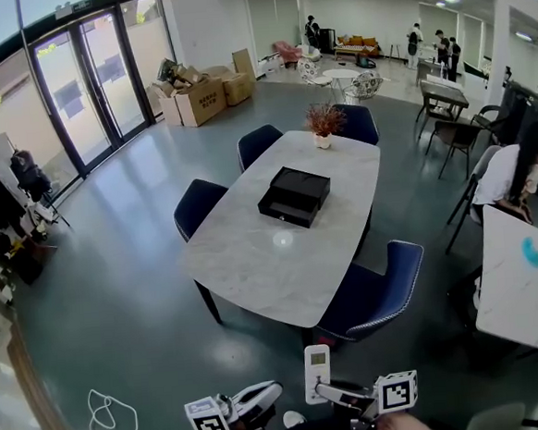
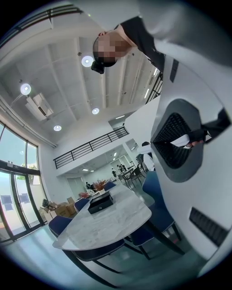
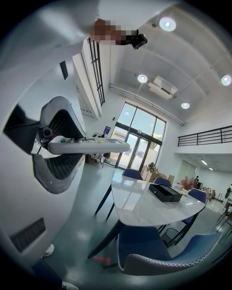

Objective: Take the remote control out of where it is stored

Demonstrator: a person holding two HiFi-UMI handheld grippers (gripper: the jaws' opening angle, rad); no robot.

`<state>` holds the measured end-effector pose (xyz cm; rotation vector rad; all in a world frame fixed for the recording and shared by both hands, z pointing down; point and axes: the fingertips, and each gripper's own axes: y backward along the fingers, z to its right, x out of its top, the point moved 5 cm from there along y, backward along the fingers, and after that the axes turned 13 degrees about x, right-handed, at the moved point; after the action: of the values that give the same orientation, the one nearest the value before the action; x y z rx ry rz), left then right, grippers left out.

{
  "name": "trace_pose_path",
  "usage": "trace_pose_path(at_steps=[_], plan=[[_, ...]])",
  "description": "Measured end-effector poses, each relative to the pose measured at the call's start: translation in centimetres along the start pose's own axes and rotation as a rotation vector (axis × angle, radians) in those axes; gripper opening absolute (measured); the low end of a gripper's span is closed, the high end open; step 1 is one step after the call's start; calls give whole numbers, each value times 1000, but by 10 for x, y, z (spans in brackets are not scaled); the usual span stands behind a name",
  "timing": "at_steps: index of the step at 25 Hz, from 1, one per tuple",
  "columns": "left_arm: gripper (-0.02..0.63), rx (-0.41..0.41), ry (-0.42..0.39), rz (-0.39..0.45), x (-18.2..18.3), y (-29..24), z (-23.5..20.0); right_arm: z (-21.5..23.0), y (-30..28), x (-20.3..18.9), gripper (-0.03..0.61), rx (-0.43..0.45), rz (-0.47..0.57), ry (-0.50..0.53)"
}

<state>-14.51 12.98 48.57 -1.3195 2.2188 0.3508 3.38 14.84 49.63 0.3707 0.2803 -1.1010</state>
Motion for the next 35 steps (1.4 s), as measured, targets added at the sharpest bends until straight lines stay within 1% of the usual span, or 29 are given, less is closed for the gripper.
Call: trace_pose_path(at_steps=[7, 15, 28, 35], plan=[[6, -7, 3, 4, -2, 0, 2, 0, 1, -1, 112, -2, -4, 2], [6, 12, 8, 16, 3, 5, -2, 2, -8, 0, 112, 10, -18, -4], [6, 15, 14, 11, 5, 3, -8, 5, -14, 4, 112, 19, -30, -6], [6, 27, 23, 17, 8, 7, -12, 11, -19, 2, 112, 16, -40, -27]])
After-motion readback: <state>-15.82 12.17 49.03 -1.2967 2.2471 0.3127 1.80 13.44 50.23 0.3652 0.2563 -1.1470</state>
